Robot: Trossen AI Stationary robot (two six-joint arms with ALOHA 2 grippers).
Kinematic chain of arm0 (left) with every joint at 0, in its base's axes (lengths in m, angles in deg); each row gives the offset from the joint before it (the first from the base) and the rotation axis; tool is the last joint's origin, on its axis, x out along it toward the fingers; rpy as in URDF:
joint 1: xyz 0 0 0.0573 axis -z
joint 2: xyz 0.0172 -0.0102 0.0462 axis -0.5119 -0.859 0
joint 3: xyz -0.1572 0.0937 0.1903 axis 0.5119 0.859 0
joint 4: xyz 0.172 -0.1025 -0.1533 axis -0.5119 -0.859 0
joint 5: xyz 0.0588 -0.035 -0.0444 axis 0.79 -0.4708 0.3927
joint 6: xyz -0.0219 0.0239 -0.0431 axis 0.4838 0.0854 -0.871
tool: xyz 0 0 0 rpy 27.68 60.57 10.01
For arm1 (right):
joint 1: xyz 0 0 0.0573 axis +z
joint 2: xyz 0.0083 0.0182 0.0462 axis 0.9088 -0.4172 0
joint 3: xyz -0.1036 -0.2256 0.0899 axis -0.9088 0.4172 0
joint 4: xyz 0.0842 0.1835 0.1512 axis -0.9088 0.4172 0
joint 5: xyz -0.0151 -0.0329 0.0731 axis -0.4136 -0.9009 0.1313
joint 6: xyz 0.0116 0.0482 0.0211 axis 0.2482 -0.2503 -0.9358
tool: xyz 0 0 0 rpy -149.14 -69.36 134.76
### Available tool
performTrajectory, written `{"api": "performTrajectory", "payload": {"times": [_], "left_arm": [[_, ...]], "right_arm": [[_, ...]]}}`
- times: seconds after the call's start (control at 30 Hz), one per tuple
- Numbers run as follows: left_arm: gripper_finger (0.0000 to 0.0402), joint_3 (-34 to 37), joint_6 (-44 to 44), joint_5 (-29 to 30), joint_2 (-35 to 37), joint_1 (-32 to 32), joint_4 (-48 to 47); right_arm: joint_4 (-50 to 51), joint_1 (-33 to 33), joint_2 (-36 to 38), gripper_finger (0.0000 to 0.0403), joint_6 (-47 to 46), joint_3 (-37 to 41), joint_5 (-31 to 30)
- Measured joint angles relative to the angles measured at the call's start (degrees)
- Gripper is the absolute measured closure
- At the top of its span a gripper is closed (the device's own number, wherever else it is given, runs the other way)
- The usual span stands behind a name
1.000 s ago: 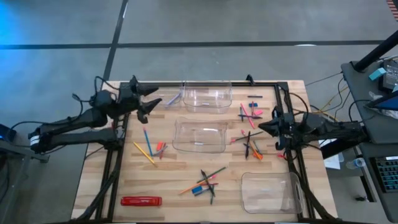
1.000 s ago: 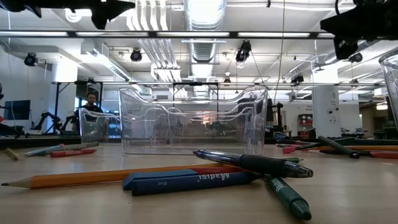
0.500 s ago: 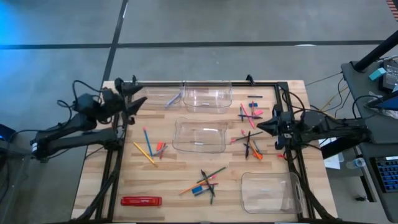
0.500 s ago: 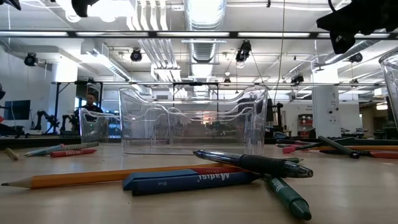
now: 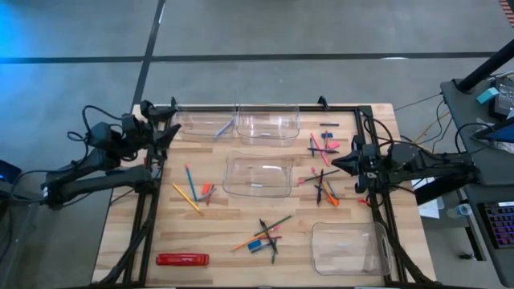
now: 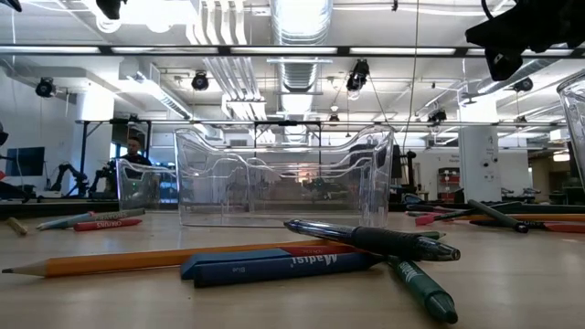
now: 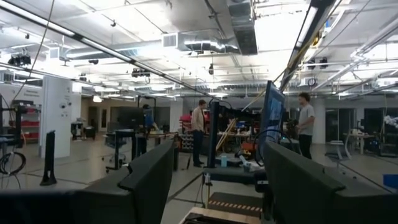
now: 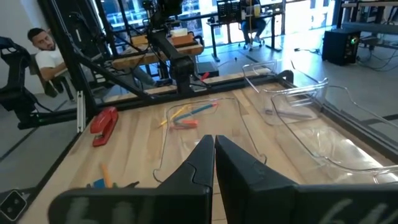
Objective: Sort crayons/erasers/pens/pencils in bins
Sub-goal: Put the red crayon into the top right transparent bin
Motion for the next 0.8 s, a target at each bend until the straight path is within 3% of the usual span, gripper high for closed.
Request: {"api": "performTrajectory", "payload": {"times": [0.63, 0.8], "left_arm": [[0.0169, 0.02, -0.01, -0.01, -0.12, -0.02, 0.03], [0.0169, 0.02, 0.00, -0.01, -0.08, -0.02, 0.01]], "right_arm": [[0.00, 0.00, -0.02, 0.0394, 1.61, 0.06, -0.39], [-0.03, -0.05, -1.45, 0.0394, 1.02, 0.11, -5.03]]}}
